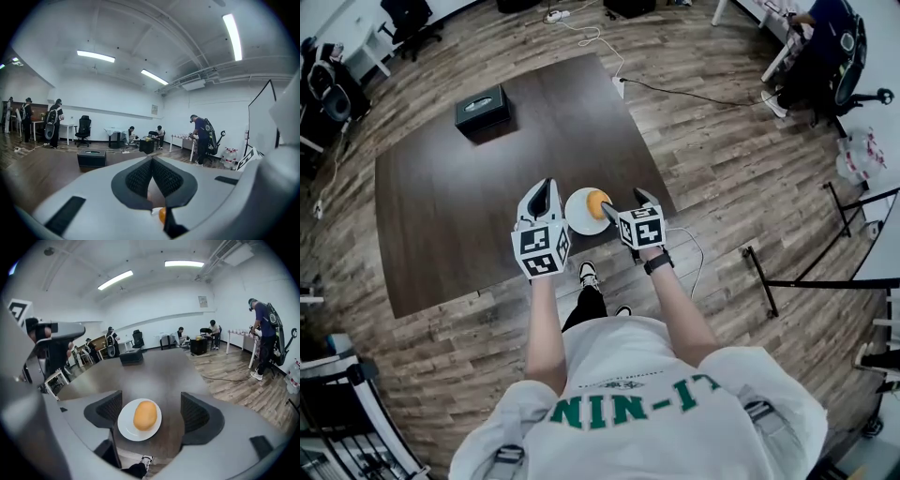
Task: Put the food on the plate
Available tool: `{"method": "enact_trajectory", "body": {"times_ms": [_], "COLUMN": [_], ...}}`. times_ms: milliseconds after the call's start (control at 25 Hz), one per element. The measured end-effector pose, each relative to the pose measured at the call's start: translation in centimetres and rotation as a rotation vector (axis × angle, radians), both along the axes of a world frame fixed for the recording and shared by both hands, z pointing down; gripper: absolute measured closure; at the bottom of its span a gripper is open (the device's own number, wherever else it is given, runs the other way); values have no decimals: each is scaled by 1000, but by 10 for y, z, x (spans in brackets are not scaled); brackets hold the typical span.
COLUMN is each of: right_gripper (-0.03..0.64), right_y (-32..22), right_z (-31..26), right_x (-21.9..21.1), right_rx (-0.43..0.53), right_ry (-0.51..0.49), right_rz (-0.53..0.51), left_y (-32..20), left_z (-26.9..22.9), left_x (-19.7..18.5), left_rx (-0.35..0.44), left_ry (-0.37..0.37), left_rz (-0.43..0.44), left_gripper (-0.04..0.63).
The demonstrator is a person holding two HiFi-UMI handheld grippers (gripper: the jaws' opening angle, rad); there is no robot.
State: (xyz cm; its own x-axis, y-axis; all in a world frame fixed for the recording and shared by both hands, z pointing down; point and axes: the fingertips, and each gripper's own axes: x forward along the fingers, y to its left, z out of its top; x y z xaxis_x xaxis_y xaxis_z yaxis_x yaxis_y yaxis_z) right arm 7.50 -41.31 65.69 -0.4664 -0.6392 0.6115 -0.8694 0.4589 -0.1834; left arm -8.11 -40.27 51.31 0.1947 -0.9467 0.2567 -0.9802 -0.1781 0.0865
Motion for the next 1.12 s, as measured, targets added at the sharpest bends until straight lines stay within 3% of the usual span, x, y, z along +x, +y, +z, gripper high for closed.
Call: {"method": "enact_trajectory", "body": {"times_ms": [320,560,840,1120], "right_gripper": [295,358,428,460], "right_y": [-3,15,34,47], "right_z": [-119,-194,-253,-280], "right_x": [46,60,61,52], "right_rx": [250,445,552,596], "right_ry": [-77,-42,-106,-135], "right_rz": [79,104,97,82], "left_y": [19,34,46,56], "left_z": [-45,-78,-117,-136], "left_x": [28,34,43,41], "left_rx": [72,117,186,228], "left_ry": [-19,0,-17,-17], "left_rz": [18,6,11,5], "left_gripper": [581,581,583,582]}}
